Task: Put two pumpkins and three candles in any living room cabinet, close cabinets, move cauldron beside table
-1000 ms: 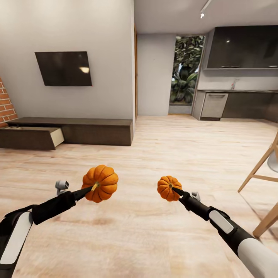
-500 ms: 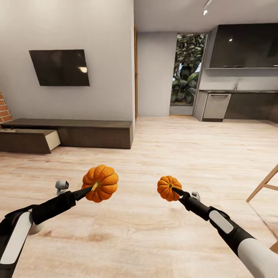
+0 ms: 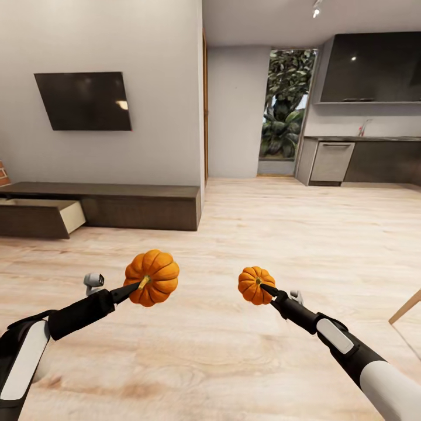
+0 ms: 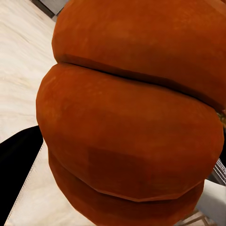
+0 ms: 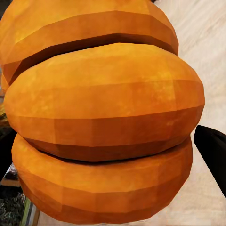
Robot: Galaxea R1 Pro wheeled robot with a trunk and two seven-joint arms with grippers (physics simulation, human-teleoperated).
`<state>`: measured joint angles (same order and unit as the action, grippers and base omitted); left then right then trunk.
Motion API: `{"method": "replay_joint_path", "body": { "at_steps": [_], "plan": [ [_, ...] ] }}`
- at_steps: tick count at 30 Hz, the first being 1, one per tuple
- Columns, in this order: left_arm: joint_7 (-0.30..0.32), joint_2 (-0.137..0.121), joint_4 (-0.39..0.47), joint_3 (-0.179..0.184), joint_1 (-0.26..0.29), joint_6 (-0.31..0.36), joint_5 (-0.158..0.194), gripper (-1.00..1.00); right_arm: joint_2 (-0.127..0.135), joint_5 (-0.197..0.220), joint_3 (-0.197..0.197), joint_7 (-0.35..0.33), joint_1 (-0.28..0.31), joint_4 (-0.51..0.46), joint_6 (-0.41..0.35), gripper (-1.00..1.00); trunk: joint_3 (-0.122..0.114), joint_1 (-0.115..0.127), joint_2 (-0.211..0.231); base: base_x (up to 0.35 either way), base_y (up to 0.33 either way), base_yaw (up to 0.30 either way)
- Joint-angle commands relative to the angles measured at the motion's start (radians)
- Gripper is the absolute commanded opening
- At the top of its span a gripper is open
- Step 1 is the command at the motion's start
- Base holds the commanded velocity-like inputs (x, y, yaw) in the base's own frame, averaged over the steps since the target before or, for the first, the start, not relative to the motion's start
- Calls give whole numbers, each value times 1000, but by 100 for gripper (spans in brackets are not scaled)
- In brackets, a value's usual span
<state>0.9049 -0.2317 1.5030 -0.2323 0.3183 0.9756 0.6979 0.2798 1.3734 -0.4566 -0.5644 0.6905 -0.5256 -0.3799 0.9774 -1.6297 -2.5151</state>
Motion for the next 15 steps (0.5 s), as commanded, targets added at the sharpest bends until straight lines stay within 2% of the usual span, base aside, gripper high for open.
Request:
{"method": "replay_joint_path", "body": {
  "at_steps": [1, 15],
  "plan": [
    [3, 0, 0, -1, 1, 8, 11, -100, 1, 15, -4, -2, 1, -1, -4, -100, 1, 0, 0, 318, 0, 0],
    [1, 1, 0, 1, 1, 8, 9, -100, 2, 15, -1, -4, 1, -3, -6, -100, 1, 0, 0, 318, 0, 0]
  ]
}}
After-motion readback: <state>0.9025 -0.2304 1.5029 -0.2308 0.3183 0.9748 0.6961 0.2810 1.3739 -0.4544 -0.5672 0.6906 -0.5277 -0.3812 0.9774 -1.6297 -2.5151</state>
